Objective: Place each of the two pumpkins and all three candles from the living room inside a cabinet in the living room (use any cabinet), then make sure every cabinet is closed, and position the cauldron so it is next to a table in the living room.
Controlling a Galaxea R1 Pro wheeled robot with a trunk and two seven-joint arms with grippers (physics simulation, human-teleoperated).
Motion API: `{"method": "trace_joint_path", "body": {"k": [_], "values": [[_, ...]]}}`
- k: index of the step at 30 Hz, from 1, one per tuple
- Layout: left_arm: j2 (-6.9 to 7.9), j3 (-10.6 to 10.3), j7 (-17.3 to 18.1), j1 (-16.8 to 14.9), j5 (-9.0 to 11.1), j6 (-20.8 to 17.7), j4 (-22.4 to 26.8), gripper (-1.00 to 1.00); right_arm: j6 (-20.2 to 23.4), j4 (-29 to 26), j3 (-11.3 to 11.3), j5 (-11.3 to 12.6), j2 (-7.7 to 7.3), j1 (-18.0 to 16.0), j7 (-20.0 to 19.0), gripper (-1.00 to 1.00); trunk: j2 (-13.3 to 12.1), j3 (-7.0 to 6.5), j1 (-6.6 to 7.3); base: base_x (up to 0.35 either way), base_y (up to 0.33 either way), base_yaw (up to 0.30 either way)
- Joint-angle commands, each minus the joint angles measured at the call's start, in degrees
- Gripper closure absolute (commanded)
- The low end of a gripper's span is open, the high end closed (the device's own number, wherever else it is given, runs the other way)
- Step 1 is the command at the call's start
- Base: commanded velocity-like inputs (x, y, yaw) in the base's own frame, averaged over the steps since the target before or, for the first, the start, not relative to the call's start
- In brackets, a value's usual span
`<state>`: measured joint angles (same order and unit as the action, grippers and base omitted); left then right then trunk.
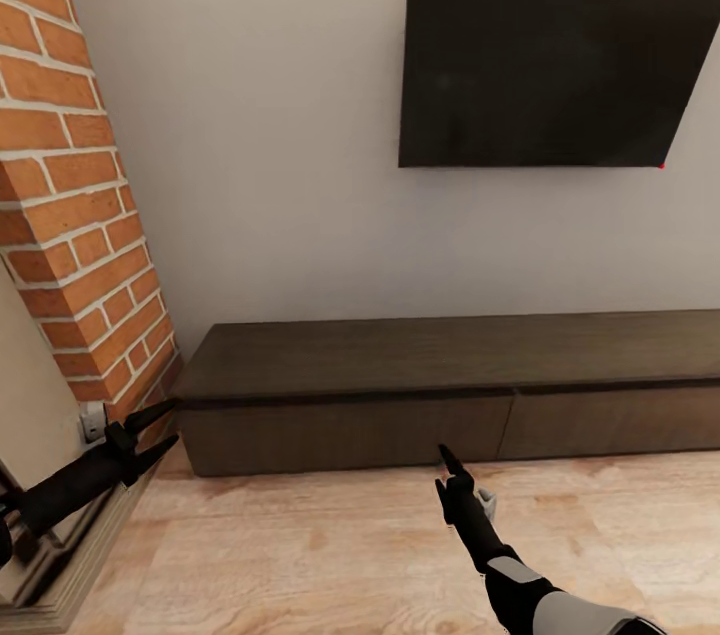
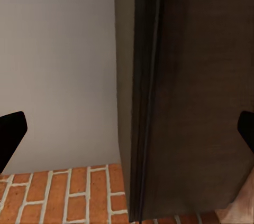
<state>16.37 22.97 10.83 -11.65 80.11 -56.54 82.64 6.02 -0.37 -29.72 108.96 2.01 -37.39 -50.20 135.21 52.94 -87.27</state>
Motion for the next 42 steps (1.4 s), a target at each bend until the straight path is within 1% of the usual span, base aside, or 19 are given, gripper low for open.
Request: {"method": "trace_joint_path", "body": {"k": [1,6,24,26,30,33,42], "values": [[-0.01,0.1,0.5,0.0,-0.5,-0.2,0.0,-1.00,0.6,0.1,-0.2,0.9,0.01,0.0,-0.2,-1.00,0.0,0.06,-0.02,0.303,0.000,0.000],[-0.01,0.1,0.6,0.0,-0.5,-0.2,-0.1,-1.00,0.3,0.1,-0.2,1.3,0.01,0.0,-0.2,-1.00,0.0,0.06,-0.02,0.306,0.000,0.000],[-0.02,0.0,0.6,0.0,-0.4,-0.2,-0.1,-1.00,-0.2,0.5,-0.2,1.3,0.01,0.0,0.4,-1.00,0.0,0.06,-0.02,0.296,-0.040,0.000],[-0.02,0.0,0.6,0.0,-0.2,-0.2,-0.1,-1.00,-0.3,0.5,-0.2,1.3,0.01,0.0,0.5,-1.00,0.0,0.06,-0.02,0.091,-0.028,0.000],[-0.02,0.0,0.6,0.0,1.0,-0.2,0.0,-1.00,-0.3,0.5,-0.2,1.3,0.01,0.0,0.5,-1.00,0.0,0.06,-0.02,0.024,-0.007,0.000],[-0.02,0.1,0.6,0.0,1.4,-0.2,0.0,-1.00,-0.4,0.5,-0.2,1.3,0.01,0.0,0.5,-1.00,0.0,0.06,-0.02,0.005,-0.001,0.000],[0.03,0.1,0.7,0.0,1.5,-0.3,0.0,-1.00,-0.5,0.6,-0.2,1.3,0.01,0.0,0.5,-1.00,3.6,1.67,-2.00,0.000,0.000,0.000]]}}
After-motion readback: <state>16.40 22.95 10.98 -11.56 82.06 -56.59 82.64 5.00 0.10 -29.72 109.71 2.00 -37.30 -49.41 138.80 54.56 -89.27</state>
